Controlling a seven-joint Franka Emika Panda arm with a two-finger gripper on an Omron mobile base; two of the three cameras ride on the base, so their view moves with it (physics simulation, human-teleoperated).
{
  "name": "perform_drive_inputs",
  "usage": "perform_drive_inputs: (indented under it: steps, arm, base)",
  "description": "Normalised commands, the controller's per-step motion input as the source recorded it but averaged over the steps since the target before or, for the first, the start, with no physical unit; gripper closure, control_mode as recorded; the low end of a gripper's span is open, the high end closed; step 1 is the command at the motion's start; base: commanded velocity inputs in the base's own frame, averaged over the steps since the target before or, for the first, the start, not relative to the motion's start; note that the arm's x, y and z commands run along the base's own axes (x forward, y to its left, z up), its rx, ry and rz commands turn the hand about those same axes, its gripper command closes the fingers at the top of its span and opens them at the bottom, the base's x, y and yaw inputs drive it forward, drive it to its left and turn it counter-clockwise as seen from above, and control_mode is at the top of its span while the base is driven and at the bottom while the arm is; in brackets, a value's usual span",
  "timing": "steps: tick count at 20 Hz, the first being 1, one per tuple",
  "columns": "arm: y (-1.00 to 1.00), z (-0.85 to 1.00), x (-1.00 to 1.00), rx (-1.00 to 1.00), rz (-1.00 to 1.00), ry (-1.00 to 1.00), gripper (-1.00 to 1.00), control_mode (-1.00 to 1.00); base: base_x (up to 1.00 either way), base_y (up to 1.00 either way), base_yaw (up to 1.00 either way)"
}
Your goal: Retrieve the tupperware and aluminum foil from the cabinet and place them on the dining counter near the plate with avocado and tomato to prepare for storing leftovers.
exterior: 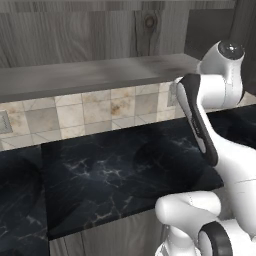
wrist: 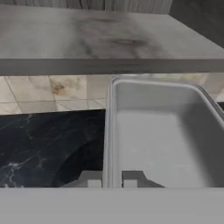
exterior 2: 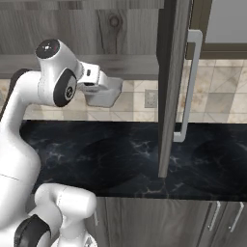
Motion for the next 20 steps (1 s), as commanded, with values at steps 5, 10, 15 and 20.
perform_drive_inputs:
  steps: [5, 10, 15, 20]
  arm:
    - [0.12, -0.58, -0.79, 0.0, -0.05, 0.25, 1.0, -1.0]
    - [0.27, -0.49, -0.19, 0.0, 0.0, 0.25, 1.0, -1.0]
    - [0.14, -0.35, -0.1, 0.0, 0.0, 0.15, 1.0, -1.0]
    - [0.04, -0.05, -0.06, 0.0, 0.0, 0.03, 1.0, 1.0]
  base:
    - [0.0, 0.0, 0.0]
    - [0.0, 0.0, 0.0]
    - [0.0, 0.0, 0.0]
    - [-0.62, 0.18, -0.01]
